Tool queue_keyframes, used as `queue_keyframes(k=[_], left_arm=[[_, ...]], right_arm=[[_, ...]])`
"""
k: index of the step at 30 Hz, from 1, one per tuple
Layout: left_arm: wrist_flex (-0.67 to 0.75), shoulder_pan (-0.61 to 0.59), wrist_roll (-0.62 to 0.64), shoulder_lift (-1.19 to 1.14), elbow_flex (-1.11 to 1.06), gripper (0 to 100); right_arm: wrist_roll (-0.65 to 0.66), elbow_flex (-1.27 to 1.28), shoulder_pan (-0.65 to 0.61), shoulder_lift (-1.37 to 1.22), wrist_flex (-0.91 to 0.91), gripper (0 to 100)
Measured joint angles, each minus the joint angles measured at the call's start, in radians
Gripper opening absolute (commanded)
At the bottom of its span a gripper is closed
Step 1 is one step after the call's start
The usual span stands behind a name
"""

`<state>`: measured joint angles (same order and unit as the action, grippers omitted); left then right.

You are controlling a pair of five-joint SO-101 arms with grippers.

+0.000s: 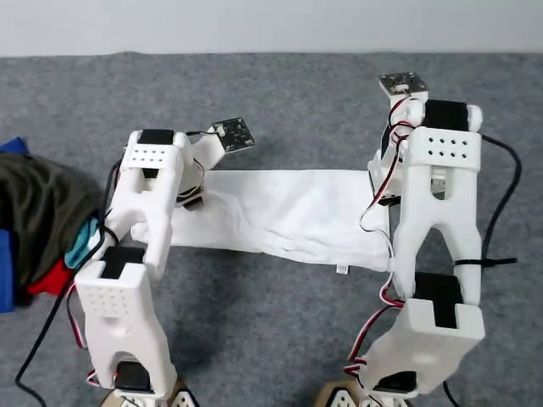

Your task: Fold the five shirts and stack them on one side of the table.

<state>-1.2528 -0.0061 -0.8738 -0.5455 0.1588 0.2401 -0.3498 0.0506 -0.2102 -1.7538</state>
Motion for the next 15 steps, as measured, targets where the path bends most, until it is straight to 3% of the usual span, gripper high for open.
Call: queue_keyframes(k=[6, 15], left_arm=[[-0.037, 0.029, 0.043, 0.000, 0.023, 9], [-0.158, 0.023, 0.046, 0.180, 0.054, 9]], right_arm=[[0.000, 0.000, 0.000, 0.000, 0.000, 1.7], [0.000, 0.000, 0.000, 0.000, 0.000, 1.7]])
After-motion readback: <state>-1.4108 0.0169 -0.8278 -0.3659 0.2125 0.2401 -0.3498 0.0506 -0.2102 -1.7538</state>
